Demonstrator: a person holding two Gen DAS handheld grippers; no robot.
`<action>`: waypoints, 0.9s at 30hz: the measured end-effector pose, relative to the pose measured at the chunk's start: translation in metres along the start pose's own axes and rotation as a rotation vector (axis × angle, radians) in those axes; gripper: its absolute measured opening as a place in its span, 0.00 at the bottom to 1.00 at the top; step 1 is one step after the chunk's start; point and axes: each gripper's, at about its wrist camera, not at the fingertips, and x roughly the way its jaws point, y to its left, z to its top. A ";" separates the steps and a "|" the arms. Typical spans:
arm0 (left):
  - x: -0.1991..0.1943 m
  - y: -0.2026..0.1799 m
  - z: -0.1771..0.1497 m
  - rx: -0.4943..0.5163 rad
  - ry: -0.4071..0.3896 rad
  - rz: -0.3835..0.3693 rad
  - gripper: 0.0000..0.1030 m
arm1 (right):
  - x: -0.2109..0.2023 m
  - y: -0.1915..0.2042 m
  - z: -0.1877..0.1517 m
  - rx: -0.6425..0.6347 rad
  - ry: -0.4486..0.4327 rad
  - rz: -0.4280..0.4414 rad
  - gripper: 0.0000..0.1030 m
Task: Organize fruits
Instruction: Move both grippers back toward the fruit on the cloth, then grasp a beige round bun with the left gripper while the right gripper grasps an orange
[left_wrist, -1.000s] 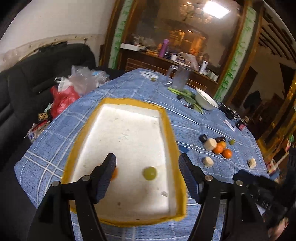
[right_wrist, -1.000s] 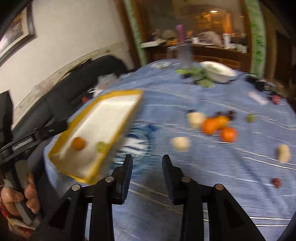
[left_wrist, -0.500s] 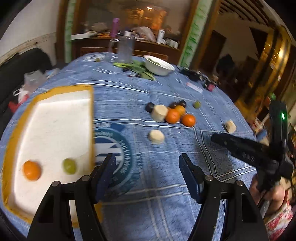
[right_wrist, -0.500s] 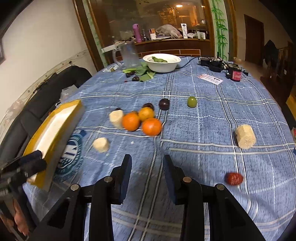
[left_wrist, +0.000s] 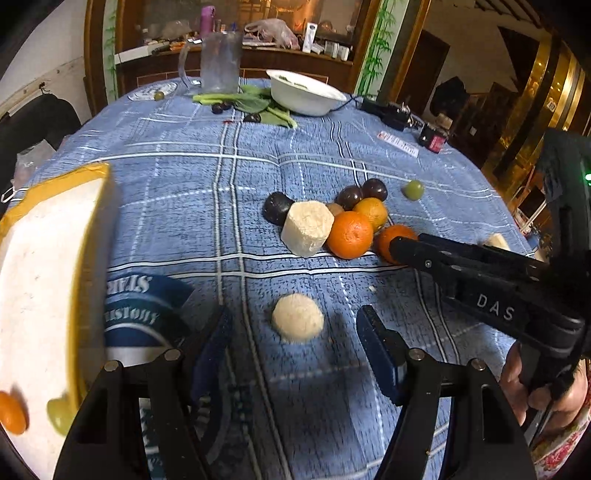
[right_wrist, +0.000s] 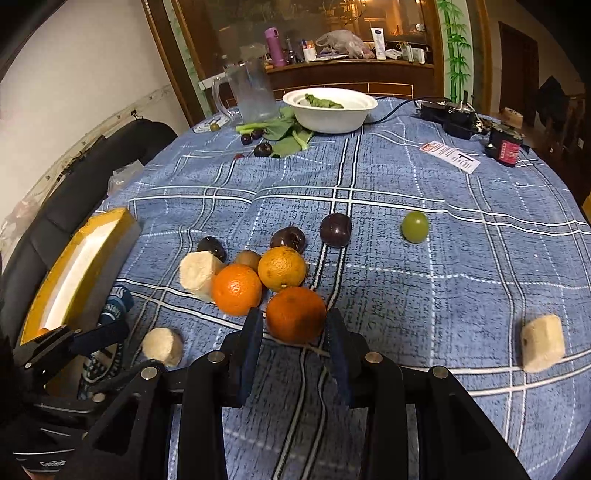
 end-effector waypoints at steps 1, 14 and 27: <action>0.005 -0.001 0.000 0.005 0.008 0.001 0.65 | 0.002 0.000 0.000 -0.006 -0.003 -0.013 0.36; 0.001 -0.007 -0.006 0.051 -0.028 0.046 0.28 | 0.015 0.006 0.001 -0.030 0.008 0.002 0.37; -0.099 0.052 -0.021 -0.107 -0.188 0.053 0.28 | -0.048 0.046 -0.003 -0.052 -0.072 0.087 0.37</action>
